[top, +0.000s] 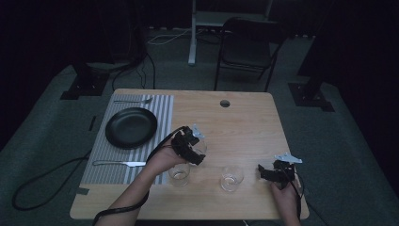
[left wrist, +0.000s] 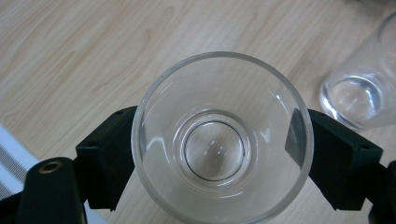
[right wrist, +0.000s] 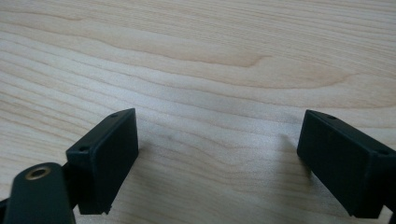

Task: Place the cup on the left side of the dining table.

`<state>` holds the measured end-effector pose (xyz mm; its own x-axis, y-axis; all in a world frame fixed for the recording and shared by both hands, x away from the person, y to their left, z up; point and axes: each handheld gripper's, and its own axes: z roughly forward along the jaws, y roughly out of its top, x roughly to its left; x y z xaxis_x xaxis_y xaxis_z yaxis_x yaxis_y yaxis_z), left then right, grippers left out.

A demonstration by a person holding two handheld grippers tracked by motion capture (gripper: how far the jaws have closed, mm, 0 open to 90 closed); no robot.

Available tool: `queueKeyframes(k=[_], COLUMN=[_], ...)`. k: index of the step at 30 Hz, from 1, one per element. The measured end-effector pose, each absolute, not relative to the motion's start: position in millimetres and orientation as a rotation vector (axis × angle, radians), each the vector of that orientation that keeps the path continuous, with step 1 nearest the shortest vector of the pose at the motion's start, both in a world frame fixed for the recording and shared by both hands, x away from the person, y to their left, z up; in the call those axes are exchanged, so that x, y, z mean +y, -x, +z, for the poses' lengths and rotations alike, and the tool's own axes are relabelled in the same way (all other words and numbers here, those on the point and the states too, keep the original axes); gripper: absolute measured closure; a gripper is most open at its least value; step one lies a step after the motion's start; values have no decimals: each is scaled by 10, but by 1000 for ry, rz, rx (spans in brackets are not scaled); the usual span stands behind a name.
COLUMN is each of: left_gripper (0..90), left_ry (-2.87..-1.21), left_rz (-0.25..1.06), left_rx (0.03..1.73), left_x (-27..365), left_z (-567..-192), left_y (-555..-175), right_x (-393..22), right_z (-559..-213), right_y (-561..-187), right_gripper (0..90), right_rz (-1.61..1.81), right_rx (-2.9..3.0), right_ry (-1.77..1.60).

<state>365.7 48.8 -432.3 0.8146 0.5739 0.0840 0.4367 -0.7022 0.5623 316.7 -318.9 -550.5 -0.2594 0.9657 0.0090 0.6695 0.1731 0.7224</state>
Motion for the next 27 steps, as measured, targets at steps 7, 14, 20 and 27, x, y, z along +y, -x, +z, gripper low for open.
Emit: queueKeyframes(k=[7,14,20,27], left_gripper=[183,183,183,183], left_ry=[-2454,-2421,-2418,-2387], left_rz=[359,380,408,434], left_rx=[778,837,865,939], left_x=[610,796,939,1145], left_z=[-4302,-4245,-4212,-4191], left_y=[-3691,-3723,-3730,-3746], right_x=[-3189,-3188,-3189,-3188], right_z=[-5505,-5505,-5505,-5505], right_y=[-3166,-3166,-3166,-3166], right_gripper=[121,121,121,121], right_rz=[861,861,861,861], right_rx=[1999,1998,1998,1998], right_ry=[-1541,-1541,-1541,-1541])
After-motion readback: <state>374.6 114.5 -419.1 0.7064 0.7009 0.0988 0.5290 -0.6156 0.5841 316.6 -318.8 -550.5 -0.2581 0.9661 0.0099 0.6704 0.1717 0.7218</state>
